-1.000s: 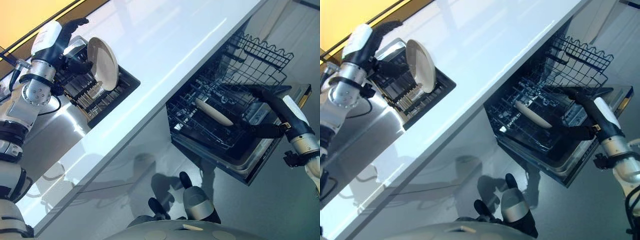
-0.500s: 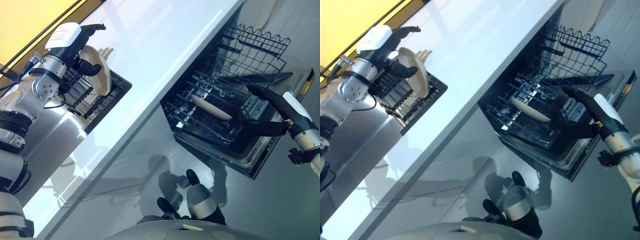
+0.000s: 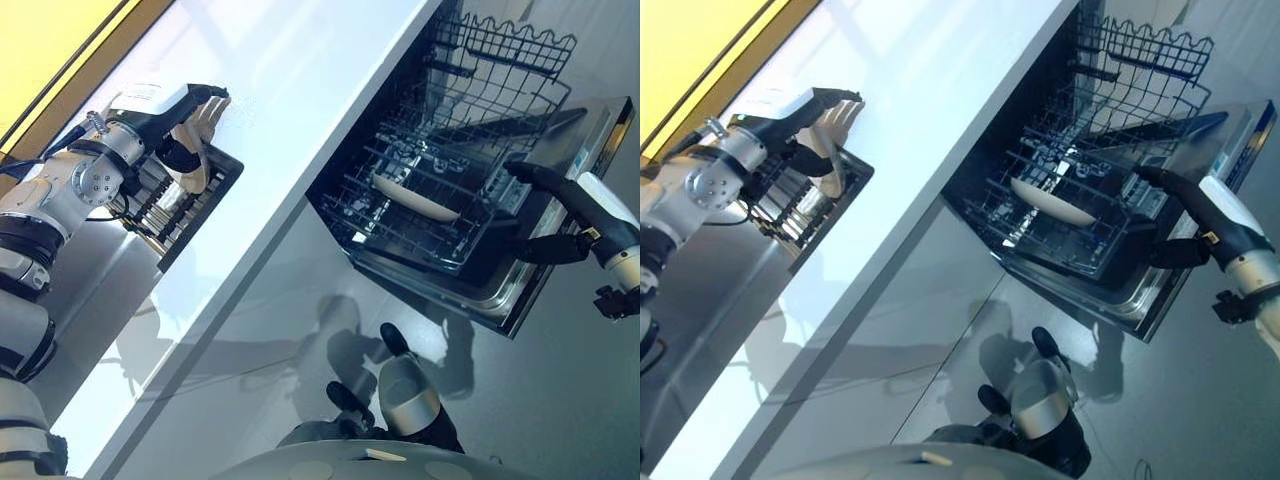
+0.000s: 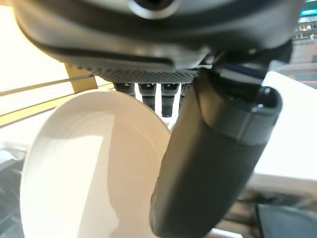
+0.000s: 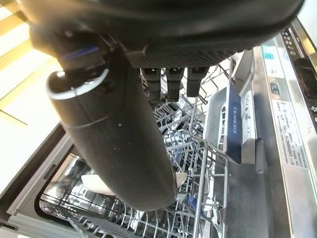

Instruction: Pick up plates and place into dishwasher.

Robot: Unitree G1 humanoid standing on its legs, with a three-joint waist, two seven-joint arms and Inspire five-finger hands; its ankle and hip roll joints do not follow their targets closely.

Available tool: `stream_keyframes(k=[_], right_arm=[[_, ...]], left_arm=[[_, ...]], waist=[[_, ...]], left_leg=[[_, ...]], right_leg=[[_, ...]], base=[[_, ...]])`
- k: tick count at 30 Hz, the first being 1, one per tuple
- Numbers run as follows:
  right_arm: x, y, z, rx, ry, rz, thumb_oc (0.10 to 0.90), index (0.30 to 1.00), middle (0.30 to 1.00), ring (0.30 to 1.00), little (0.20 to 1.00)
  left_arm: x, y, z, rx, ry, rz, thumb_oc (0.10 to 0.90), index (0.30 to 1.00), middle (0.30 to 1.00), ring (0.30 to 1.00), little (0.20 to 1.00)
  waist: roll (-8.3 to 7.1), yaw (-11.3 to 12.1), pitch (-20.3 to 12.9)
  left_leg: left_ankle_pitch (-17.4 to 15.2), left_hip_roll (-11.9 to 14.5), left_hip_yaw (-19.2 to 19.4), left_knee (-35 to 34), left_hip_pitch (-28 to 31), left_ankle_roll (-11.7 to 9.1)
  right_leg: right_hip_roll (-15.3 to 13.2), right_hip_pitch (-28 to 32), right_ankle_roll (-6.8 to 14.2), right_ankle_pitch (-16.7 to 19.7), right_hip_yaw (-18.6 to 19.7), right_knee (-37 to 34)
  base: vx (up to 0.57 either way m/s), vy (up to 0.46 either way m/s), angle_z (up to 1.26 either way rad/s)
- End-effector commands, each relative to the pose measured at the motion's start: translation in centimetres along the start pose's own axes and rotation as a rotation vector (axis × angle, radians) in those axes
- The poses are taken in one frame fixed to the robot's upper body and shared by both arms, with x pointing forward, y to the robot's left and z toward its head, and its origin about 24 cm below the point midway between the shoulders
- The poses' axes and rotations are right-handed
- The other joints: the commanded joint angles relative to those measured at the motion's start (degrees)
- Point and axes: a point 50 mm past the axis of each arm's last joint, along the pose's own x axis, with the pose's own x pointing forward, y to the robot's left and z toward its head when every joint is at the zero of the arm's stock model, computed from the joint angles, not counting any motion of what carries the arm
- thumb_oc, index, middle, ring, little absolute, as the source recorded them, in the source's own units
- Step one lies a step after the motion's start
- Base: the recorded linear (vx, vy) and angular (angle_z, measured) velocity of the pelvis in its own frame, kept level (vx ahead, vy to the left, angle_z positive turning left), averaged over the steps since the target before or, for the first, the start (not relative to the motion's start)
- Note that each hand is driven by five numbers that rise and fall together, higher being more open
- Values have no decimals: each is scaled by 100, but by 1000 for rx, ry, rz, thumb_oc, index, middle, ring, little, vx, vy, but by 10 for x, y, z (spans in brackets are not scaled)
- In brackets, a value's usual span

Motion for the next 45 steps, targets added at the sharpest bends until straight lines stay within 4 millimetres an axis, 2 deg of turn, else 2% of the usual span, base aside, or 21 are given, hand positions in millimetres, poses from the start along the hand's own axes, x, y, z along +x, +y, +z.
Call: stream_keyframes(k=[1,4,5,7,24,33,42,43,45], right_arm=[[7,-35,39,-64,-217,-118,800,900,900,900,900],[6,-34,39,-70,-221,-116,800,900,900,900,900],[6,-34,40,-72,-224,-117,800,900,900,900,900],[7,-34,41,-71,-226,-116,800,900,900,900,900],[6,-30,48,-78,-262,-87,800,900,900,900,900],[4,-30,50,-70,-275,-113,800,900,900,900,900],[3,-26,51,-56,-291,-162,800,900,900,900,900],[1,-26,52,-45,-304,-186,800,900,900,900,900],[1,-27,53,-33,-316,-200,800,900,900,900,900]], left_arm=[[-18,58,-33,76,139,135,800,900,900,900,900],[-22,56,-38,93,163,111,800,900,900,900,900],[-25,54,-43,98,185,105,665,785,785,785,765],[-29,52,-46,91,202,104,100,300,300,300,200],[-57,49,-75,80,337,93,100,300,300,300,200],[-67,49,-79,88,354,116,100,300,300,300,200],[-75,61,-84,-37,389,289,100,300,300,300,200],[-78,67,-84,-98,382,369,100,300,300,300,200],[-79,71,-84,-146,375,432,100,300,300,300,200]], waist=[[-296,41,-610],[-293,56,-595],[-295,68,-585],[-294,85,-580],[-361,274,-736],[-425,391,-883],[-566,528,-1118],[-640,567,-1195],[-683,586,-1249]], left_leg=[[-434,-269,7,595,-147,50],[-428,-273,-25,588,-156,51],[-421,-278,-51,578,-159,48],[-412,-282,-77,564,-158,48],[-356,-296,-256,451,-108,37],[-311,-295,-311,337,-44,22],[-283,-257,-363,267,24,10],[-278,-238,-391,226,64,9],[-274,-224,-403,202,83,6]], right_leg=[[-132,-68,544,-539,-379,442],[-124,-64,537,-543,-381,435],[-119,-61,535,-546,-383,431],[-116,-50,532,-547,-386,424],[-56,110,525,-518,-448,270],[-5,229,530,-468,-493,136],[54,361,504,-459,-569,55],[81,408,492,-458,-588,26],[98,425,483,-460,-593,17]], base=[[0,0,0],[0,0,0],[0,0,0],[-22,-2,5],[-32,-3,8],[-46,0,6],[-48,-9,5],[-59,-9,11],[-70,1,18]])
